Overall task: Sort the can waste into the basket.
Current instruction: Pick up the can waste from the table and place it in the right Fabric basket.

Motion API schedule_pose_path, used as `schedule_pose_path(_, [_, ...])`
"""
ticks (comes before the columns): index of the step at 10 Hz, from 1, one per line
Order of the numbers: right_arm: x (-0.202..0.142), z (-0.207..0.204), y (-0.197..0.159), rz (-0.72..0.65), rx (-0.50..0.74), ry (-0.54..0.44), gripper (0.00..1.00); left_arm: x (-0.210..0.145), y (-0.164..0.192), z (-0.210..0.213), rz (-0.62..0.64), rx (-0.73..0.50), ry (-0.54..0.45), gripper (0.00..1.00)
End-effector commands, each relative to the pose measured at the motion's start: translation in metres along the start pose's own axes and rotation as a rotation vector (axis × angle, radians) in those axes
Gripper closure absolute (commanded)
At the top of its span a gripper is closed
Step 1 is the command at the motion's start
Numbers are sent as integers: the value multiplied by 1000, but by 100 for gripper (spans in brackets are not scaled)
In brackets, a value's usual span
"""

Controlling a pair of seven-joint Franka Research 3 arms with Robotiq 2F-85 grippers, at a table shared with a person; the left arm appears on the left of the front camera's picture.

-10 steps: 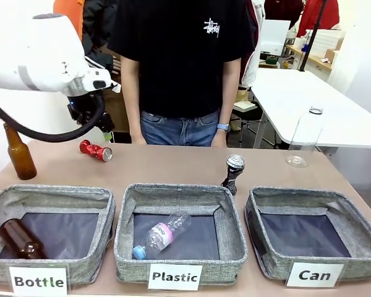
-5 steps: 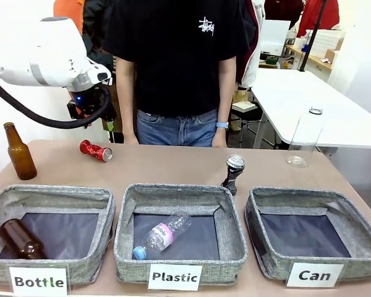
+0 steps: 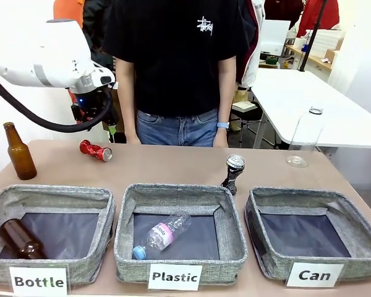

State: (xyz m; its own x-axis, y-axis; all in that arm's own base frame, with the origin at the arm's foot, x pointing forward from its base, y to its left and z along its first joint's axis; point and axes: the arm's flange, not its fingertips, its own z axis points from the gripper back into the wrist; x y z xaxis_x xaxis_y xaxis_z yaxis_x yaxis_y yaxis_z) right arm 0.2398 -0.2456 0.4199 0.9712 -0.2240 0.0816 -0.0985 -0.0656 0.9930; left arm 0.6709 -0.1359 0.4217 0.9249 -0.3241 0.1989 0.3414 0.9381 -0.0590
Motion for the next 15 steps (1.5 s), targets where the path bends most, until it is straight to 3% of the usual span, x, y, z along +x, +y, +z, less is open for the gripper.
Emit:
schedule_pose_path(1, [-3,3,3,4,2,13,0,22,16,0,-357,-31,82,0])
schedule_pose_path(2, [-3,3,3,4,2,13,0,21,28,9,-537,-76,92,0])
schedule_pose_path(3, [-3,3,3,4,2,13,0,17,41,15,-811,-67,67,0])
schedule_pose_path(4, [-3,3,3,4,2,13,0,16,51,18,-935,-54,49,0])
schedule_pose_path(7, [-3,3,3,4,2,13,0,21,70,10,-1405,-73,177,0])
schedule_pose_path(9, [-3,3,3,4,2,13,0,29,67,3,-1504,-99,94,0])
schedule_pose_path(11, [-3,3,3,4,2,13,0,36,54,-11,-1646,-101,113,0])
schedule_pose_path(15, [-3,3,3,4,2,13,0,39,43,-30,-1668,-123,164,0])
